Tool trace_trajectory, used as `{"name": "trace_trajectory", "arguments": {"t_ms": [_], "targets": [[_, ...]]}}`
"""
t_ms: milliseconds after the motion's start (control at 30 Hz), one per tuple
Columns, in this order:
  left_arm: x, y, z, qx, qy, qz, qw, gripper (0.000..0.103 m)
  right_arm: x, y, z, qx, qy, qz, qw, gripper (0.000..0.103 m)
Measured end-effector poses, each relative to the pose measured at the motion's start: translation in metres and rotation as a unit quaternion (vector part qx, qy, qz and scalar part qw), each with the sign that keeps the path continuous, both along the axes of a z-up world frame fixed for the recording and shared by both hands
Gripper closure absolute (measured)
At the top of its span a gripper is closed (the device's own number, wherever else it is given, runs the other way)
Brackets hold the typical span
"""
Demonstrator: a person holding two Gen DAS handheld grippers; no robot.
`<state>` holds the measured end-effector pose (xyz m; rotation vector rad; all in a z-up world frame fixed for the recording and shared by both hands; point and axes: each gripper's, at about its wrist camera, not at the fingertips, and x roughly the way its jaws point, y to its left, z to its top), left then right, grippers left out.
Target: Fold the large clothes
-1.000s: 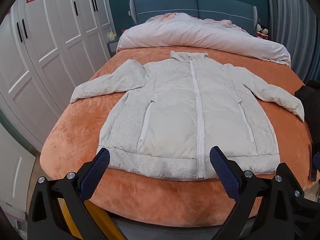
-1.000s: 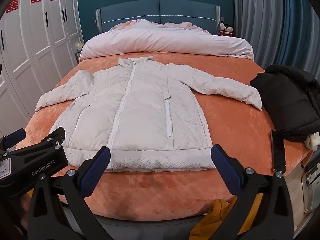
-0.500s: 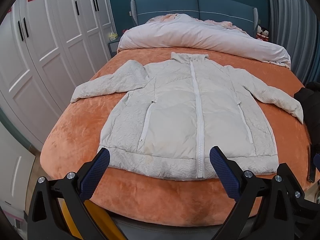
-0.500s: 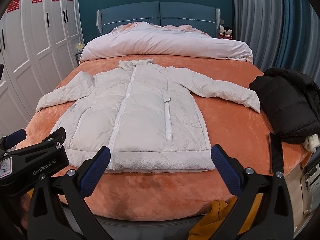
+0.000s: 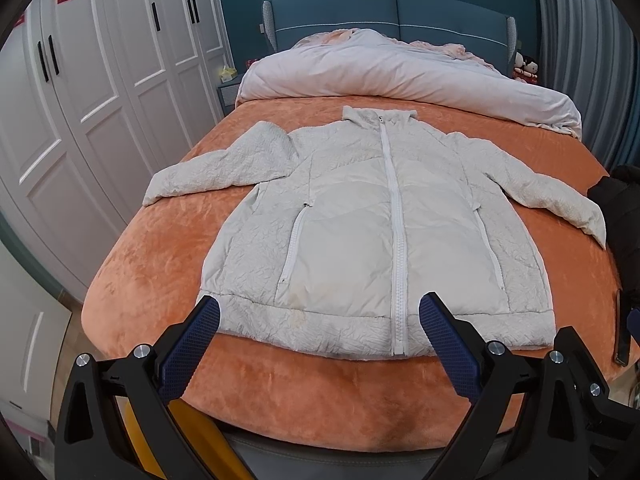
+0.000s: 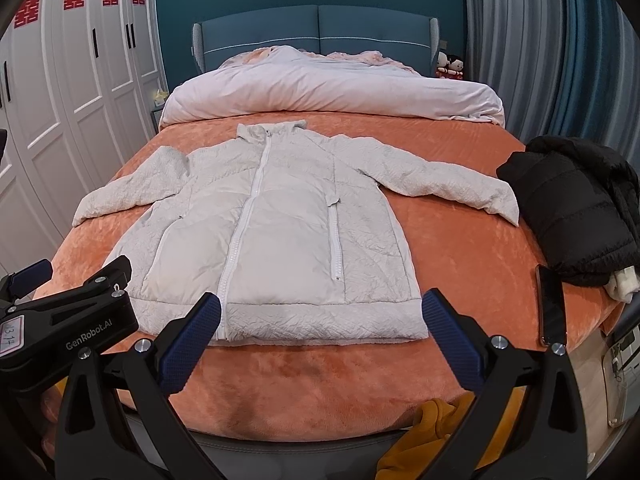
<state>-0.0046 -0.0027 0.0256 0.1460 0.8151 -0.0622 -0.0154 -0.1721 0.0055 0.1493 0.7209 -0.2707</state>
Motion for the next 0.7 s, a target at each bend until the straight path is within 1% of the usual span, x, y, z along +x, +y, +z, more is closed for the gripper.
{"name": "trace_trajectory", "arguments": {"t_ms": [700], "targets": [[-0.0024,0.0001,-0.0034,-0.002,0.008,0.006,0.9999,0.006,-0.0016,-0.0011,0.0,0.0,0.002,0.001,1.0,0.005]]}}
